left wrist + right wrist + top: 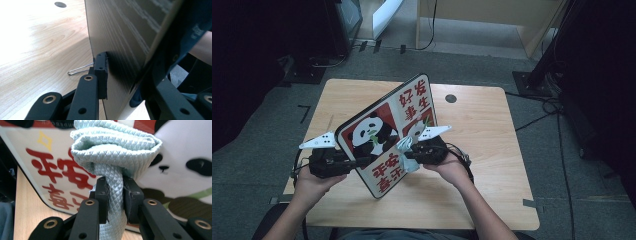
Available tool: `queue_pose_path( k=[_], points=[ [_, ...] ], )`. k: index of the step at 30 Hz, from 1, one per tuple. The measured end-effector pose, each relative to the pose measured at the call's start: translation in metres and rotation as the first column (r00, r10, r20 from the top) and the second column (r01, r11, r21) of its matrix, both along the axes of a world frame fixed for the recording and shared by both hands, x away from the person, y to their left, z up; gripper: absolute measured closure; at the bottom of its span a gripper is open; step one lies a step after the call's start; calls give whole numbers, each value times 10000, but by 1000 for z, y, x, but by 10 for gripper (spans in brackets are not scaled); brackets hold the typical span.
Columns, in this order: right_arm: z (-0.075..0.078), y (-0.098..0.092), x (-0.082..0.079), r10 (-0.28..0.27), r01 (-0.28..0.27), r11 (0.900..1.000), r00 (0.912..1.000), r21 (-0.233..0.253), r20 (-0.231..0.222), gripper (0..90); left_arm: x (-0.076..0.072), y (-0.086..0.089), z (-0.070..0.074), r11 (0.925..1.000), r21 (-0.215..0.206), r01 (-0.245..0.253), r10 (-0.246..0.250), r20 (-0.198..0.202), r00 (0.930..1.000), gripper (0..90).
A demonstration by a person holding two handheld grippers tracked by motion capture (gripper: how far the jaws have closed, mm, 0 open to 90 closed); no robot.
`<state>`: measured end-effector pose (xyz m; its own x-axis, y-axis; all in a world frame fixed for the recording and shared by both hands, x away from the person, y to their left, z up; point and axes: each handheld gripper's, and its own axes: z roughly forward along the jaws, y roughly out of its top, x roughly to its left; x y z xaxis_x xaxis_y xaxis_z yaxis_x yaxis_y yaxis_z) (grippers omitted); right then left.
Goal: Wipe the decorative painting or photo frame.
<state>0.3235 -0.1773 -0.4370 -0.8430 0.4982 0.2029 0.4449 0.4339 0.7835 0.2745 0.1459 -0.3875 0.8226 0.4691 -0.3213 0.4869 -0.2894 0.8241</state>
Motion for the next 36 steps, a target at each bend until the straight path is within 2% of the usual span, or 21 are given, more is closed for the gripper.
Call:
queue_pose_path(
  k=[10, 20, 23, 28, 36],
  points=[
    [-19, -5, -3, 80, -79, 9999, 9998, 67, -161, 760, 0, 0, 0, 10000, 15, -4, 4, 28, 10000, 720],
    [-32, -7, -5, 110, -116, 9998, 9993, -183, -348, 763, 0, 0, 0, 10000, 15, 28, -28, 28, 10000, 719],
    [-37, -8, -6, 140, -145, 9994, 9998, -326, -172, 766, 0, 0, 0, 10000, 0, 24, -24, 6, 10000, 718],
    [-44, -9, -7, 94, -119, 9981, 9991, -611, -412, 769, 0, 0, 0, 10000, -31, 40, -40, -40, 10000, 717],
    [-48, -11, -6, 201, -229, 9982, 9986, -563, -495, 773, 0, 0, 0, 10000, -45, 34, -35, -57, 10000, 717]
  ],
)
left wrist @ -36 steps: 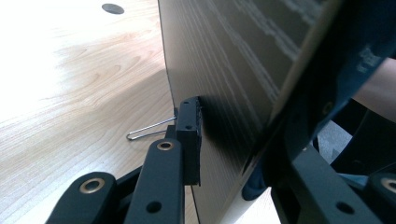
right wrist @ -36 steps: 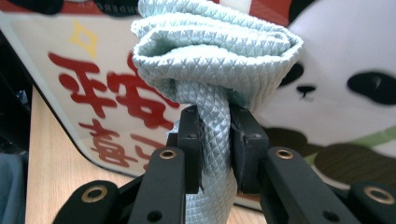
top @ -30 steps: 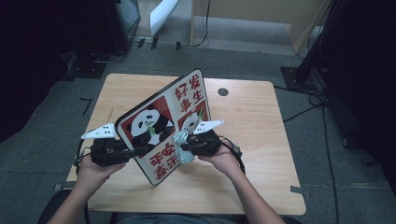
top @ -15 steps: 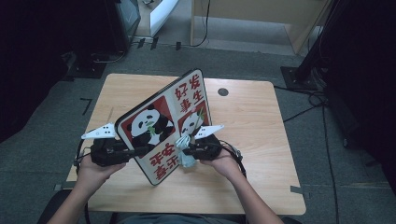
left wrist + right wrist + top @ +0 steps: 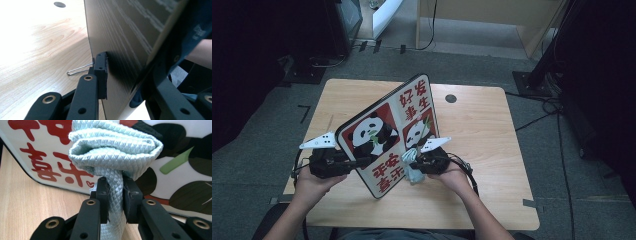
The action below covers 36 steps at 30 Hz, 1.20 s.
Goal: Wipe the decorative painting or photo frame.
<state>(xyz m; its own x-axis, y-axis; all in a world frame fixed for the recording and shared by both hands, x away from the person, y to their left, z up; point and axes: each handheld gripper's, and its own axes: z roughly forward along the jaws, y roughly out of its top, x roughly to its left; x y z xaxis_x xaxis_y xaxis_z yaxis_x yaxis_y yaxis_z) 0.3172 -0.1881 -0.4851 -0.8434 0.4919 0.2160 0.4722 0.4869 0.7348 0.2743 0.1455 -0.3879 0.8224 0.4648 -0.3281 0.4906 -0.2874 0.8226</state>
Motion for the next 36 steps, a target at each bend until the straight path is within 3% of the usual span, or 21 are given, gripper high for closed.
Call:
queue_pose_path(
  k=[10, 15, 23, 36],
  points=[
    [12, 1, 3, -134, 136, 9999, 9977, 18, -659, 779, 0, 0, -1, 10000, -65, -28, 28, 47, 10000, 717],
    [36, -1, 4, -105, 119, 9990, 9994, 434, -323, 779, 0, 0, -1, 9999, -82, -60, 60, 65, 10000, 719],
    [72, 2, 6, -205, 208, 9981, 9998, 588, -63, 779, -2, 0, -2, 9998, -51, -205, 205, 99, 9997, 723],
    [128, 20, 9, 369, -449, 9933, 9964, 1060, 763, 779, -3, -1, -2, 9994, -45, -335, 336, 158, 9993, 731]
  ],
)
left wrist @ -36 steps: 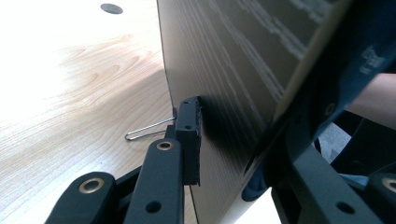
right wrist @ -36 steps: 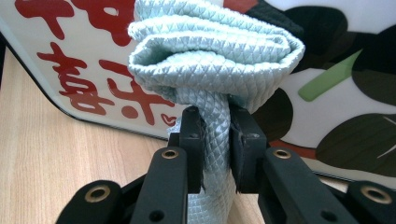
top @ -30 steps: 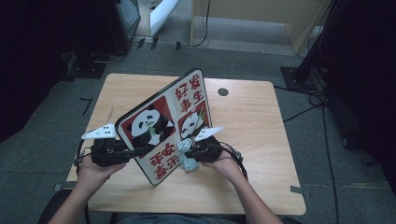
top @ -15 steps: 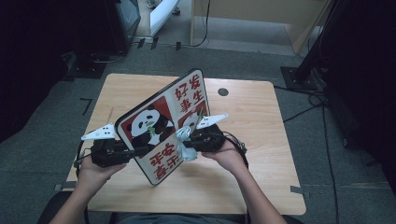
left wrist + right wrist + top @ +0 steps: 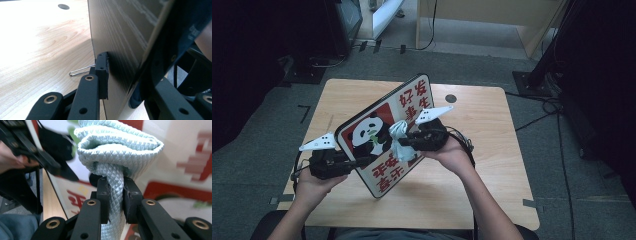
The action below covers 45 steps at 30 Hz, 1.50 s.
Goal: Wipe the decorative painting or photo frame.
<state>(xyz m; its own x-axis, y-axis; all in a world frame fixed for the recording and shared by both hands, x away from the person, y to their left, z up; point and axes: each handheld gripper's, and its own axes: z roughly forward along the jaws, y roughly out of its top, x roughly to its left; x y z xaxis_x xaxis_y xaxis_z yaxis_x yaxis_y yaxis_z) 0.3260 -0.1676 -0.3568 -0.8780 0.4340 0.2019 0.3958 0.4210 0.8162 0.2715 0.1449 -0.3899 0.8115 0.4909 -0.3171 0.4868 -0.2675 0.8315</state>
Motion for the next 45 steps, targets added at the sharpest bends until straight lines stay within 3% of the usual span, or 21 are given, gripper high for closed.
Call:
queue_pose_path(
  k=[10, 16, 29, 45],
  points=[
    [41, 15, -3, 480, -528, 9970, 9954, 565, 834, 775, -1, 0, -1, 9999, -45, -101, 101, 25, 9999, 735],
    [51, 25, 1, 617, -723, 9935, 9911, 878, 1181, 774, -2, 0, -1, 9999, -27, -110, 110, 52, 9999, 736],
    [36, 30, 9, 50, -197, 9900, 9944, 1396, 1051, 768, -1, 0, 0, 9999, 93, -45, 45, 28, 10000, 733],
    [28, 27, 8, -21, -95, 9932, 9950, 1162, 995, 766, -1, -1, -1, 10000, 53, -14, 14, 40, 10000, 729]
  ],
)
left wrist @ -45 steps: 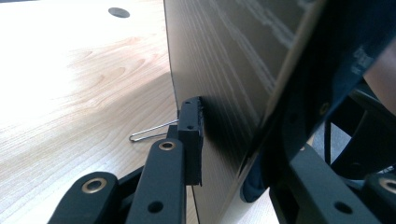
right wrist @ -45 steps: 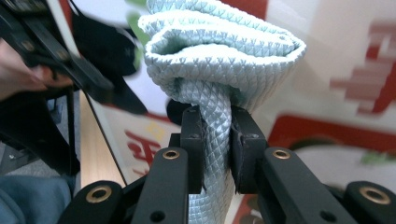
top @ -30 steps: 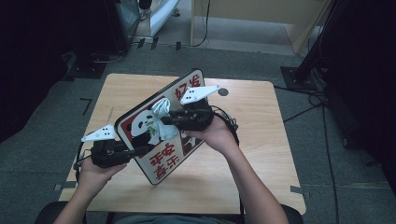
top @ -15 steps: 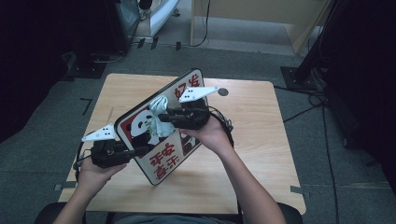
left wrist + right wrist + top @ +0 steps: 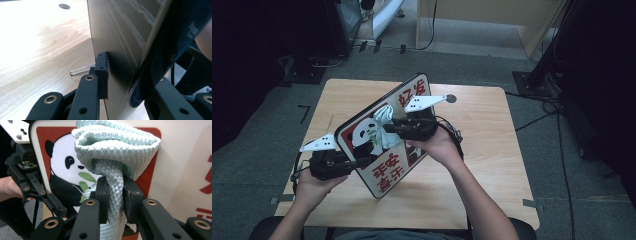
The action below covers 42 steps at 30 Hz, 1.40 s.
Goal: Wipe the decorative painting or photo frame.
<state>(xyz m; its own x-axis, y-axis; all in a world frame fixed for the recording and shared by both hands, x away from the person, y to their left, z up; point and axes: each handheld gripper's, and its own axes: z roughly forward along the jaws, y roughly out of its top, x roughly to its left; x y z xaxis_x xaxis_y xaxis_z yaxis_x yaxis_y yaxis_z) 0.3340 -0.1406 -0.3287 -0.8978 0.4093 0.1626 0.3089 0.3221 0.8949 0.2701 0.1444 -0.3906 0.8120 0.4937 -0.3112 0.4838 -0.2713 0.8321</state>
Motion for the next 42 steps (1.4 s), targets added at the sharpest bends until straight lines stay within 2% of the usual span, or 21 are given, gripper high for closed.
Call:
queue_pose_path(
  k=[14, 42],
  points=[
    [-11, -2, -3, -61, 57, 9998, 9996, -173, -273, 760, 1, 0, 0, 10000, 12, 72, -72, -18, 10000, 726],
    [-47, -7, -13, -123, 83, 9975, 9983, -709, -568, 758, 2, 1, 0, 9998, -34, 211, -211, -92, 9997, 719]
  ],
)
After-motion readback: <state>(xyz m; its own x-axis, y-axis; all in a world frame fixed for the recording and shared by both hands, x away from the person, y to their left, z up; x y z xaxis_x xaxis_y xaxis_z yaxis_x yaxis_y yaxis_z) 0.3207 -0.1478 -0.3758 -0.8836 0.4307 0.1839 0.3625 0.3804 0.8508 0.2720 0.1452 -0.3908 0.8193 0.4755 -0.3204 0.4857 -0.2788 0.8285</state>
